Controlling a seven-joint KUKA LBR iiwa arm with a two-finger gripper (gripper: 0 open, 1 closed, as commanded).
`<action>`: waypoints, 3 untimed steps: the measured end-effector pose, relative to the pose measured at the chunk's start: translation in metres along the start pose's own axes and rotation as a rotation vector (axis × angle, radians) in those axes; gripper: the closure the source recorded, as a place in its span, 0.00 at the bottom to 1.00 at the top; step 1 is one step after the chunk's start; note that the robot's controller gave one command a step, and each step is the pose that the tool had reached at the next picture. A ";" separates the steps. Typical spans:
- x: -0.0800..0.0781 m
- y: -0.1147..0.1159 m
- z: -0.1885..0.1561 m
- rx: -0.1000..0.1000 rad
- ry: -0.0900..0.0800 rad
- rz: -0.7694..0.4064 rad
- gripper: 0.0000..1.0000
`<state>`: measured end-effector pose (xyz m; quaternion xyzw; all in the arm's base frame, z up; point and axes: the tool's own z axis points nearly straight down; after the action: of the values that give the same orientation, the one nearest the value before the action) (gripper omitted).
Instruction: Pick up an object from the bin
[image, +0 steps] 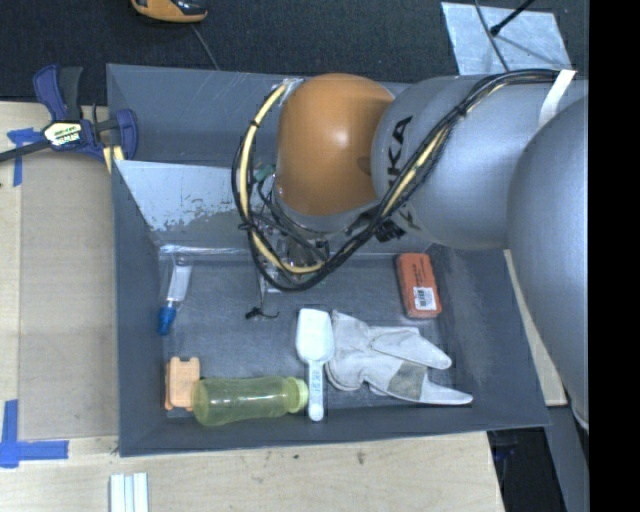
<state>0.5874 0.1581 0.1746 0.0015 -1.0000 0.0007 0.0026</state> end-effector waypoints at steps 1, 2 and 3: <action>-0.002 0.000 -0.005 -0.003 -0.008 0.002 0.00; -0.008 -0.038 0.026 -0.005 -0.012 0.034 0.00; 0.001 -0.066 0.075 -0.001 -0.010 0.118 0.00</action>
Offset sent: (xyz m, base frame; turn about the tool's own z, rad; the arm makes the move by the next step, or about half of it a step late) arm 0.0097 -0.0637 -0.0471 0.0584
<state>0.5863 0.0919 0.0996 -0.0575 -0.9983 0.0004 -0.0026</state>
